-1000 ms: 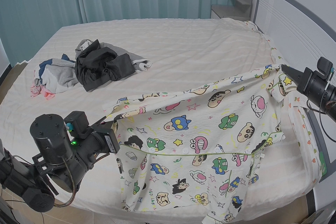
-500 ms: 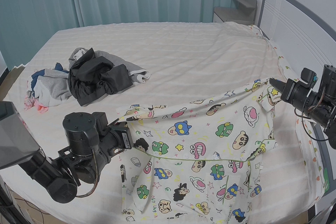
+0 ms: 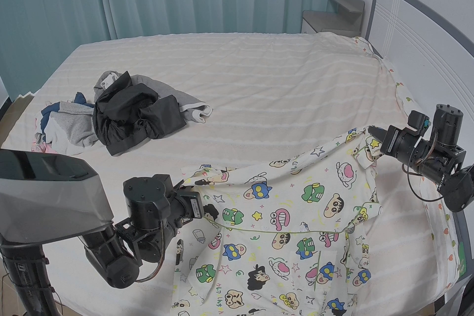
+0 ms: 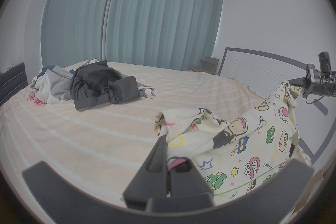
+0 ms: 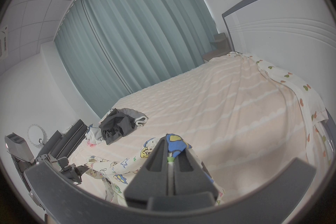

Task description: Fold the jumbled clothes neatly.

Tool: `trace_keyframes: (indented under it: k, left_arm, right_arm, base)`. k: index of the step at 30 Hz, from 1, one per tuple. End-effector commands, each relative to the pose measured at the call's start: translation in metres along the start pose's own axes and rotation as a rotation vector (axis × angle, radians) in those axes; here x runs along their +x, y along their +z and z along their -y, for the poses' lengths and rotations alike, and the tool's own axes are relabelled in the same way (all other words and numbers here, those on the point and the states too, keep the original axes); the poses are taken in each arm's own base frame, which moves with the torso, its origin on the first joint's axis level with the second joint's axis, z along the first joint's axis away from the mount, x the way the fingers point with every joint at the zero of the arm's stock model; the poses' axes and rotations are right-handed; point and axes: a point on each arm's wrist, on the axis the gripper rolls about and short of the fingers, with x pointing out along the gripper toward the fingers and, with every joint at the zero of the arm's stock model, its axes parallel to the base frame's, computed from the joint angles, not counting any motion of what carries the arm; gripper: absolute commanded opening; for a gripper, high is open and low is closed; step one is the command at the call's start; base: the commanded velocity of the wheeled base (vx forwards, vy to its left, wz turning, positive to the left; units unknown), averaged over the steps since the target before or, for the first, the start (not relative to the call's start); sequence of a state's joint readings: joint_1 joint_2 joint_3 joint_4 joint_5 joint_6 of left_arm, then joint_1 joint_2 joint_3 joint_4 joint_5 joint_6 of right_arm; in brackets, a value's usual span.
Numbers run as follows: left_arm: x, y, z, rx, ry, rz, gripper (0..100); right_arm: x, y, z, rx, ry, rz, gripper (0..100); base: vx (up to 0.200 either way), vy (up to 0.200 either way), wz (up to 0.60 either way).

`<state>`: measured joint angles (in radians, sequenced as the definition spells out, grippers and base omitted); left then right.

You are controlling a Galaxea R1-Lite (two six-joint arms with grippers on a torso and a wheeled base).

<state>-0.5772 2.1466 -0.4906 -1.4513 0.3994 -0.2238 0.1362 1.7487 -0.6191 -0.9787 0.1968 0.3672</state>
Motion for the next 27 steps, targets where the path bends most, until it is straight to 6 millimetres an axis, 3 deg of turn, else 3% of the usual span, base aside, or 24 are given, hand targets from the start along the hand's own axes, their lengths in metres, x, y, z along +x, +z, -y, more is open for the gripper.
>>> trace_keyframes:
  k: [1, 11, 12, 15, 17, 21, 27]
  left_arm:
    - [0.021, -0.022, -0.001, 0.011, 0.023, -0.033, 0]
    - [0.052, -0.036, -0.008, -0.013, 0.063, -0.024, 0]
    - [0.056, -0.039, -0.009, -0.013, 0.066, -0.025, 100]
    - [0.071, -0.042, -0.005, -0.025, 0.063, 0.002, 100]
    - [0.080, -0.039, -0.008, -0.038, 0.075, 0.030, 100]
    - [0.097, -0.028, -0.020, -0.066, 0.166, 0.103, 100]
    - [0.113, -0.018, -0.034, -0.098, 0.245, 0.176, 100]
  right_arm:
    - [0.021, -0.022, 0.016, 0.017, -0.036, -0.061, 0]
    - [0.063, -0.050, 0.045, 0.023, -0.064, -0.070, 0]
    - [0.066, -0.054, 0.047, 0.027, -0.064, -0.082, 100]
    - [0.081, -0.060, 0.052, 0.035, -0.054, -0.085, 100]
    - [0.089, -0.054, 0.054, 0.031, -0.046, -0.042, 100]
    - [0.092, -0.036, 0.058, 0.049, -0.028, 0.090, 100]
    - [0.090, -0.033, 0.069, 0.088, -0.073, 0.135, 100]
  base:
    - [0.000, 0.000, 0.00]
    - [0.000, 0.000, 0.00]
    - [0.000, 0.000, 0.00]
    - [0.000, 0.000, 0.00]
    - [0.000, 0.000, 0.00]
    - [0.000, 0.000, 0.00]
    - [0.000, 0.000, 0.00]
